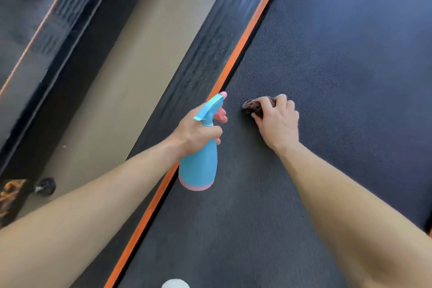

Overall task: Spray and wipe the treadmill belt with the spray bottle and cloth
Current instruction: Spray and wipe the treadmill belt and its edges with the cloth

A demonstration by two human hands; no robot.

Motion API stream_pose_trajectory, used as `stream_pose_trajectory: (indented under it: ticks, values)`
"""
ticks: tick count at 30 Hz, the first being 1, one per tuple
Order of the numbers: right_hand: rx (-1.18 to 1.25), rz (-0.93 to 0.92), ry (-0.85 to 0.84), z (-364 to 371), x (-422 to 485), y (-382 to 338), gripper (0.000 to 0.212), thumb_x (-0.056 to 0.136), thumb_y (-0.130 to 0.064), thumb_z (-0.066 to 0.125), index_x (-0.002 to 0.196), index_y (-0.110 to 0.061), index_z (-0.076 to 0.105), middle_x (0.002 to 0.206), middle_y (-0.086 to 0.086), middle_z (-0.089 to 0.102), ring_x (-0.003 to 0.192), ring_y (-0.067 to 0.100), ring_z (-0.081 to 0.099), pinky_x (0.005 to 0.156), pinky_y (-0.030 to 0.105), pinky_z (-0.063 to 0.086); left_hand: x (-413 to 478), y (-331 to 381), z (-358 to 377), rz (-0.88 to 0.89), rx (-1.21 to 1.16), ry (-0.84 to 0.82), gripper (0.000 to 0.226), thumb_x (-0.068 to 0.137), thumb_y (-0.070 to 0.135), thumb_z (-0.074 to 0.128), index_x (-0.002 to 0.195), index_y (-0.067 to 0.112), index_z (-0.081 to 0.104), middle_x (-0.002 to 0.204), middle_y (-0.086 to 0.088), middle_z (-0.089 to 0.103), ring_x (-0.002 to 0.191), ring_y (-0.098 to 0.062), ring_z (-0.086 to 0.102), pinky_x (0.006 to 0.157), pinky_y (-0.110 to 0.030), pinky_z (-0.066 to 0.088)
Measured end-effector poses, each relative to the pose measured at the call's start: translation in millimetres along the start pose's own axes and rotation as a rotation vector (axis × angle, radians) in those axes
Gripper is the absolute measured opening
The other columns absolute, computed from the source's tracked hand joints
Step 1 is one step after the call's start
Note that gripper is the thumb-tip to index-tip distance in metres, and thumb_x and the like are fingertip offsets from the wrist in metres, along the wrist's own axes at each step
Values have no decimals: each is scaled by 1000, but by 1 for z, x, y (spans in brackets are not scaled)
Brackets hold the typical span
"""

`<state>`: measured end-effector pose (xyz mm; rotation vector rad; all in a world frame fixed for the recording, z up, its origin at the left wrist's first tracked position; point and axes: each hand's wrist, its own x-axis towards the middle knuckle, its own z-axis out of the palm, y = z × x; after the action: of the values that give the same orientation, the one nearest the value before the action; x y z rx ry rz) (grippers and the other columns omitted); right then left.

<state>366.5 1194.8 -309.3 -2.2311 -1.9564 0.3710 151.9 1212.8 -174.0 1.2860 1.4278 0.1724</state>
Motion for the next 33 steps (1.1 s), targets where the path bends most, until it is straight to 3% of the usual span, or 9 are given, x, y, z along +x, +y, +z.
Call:
stream_pose_trajectory:
  ticks: [2, 6, 12, 14, 16, 20, 25, 29, 33]
  values:
    - [-10, -16, 38, 3, 0, 3, 33, 95, -46, 61, 120, -24, 55, 109, 15, 48, 93, 36, 48, 72, 47, 44, 2, -8, 1, -4, 23, -57, 69, 77, 13, 61, 140, 43, 58, 123, 0, 68, 72, -18, 72, 71, -16, 54]
    - [-6, -30, 99, 10, 0, 5, 33, 93, -46, 65, 119, -26, 58, 107, 15, 48, 91, 36, 49, 71, 47, 47, 4, -28, -4, -38, 118, -157, 68, 67, 25, 57, 135, 30, 61, 119, 8, 69, 71, -6, 72, 84, -31, 51]
    - [51, 3, 44, 0, -15, -2, 38, 94, -47, 61, 126, -28, 54, 114, 13, 47, 100, 38, 49, 81, 49, 50, -14, -56, 6, -68, 23, -125, 54, 83, 12, 62, 131, 35, 64, 119, 11, 67, 71, -8, 74, 72, -13, 48]
    - [50, 17, 38, 1, -34, -12, 37, 94, -48, 60, 125, -28, 55, 112, 12, 48, 97, 36, 49, 78, 48, 51, -19, -63, 11, -81, -3, -110, 66, 89, 4, 60, 136, 50, 57, 118, 8, 66, 70, -14, 74, 66, -10, 49]
    - [34, 1, 34, 4, -51, -19, 36, 94, -49, 60, 124, -29, 55, 110, 11, 49, 94, 34, 49, 75, 46, 51, -21, -68, 13, -107, -45, -95, 68, 92, -2, 57, 139, 47, 56, 117, 3, 66, 71, -17, 70, 59, -8, 48]
    - [10, -76, -9, -1, -81, -20, 39, 94, -51, 57, 126, -28, 57, 113, 10, 50, 95, 33, 50, 76, 45, 50, -23, -75, 12, -180, -102, -78, 44, 92, 0, 59, 125, 28, 66, 110, 1, 67, 74, -20, 69, 60, -16, 54]
    - [21, -52, 29, -1, -125, -10, 42, 92, -48, 62, 127, -25, 57, 113, 10, 50, 94, 34, 49, 78, 48, 50, -34, -89, 12, -208, -86, -93, 37, 87, 6, 63, 107, 37, 63, 114, -3, 70, 71, -18, 71, 90, -45, 62]
    - [34, -67, 30, 13, -147, -11, 42, 91, -45, 64, 126, -23, 58, 115, 11, 50, 94, 34, 48, 80, 48, 49, -42, -100, 9, -239, -54, -84, 35, 89, 5, 64, 120, 20, 67, 108, -3, 70, 73, -18, 70, 84, -39, 62]
    - [56, -60, 46, 17, -133, -18, 42, 91, -44, 64, 126, -20, 62, 116, 11, 51, 97, 34, 48, 82, 49, 48, -50, -110, 3, -270, -5, -47, 18, 91, 11, 66, 107, 18, 66, 93, 4, 69, 70, -13, 71, 79, -36, 63]
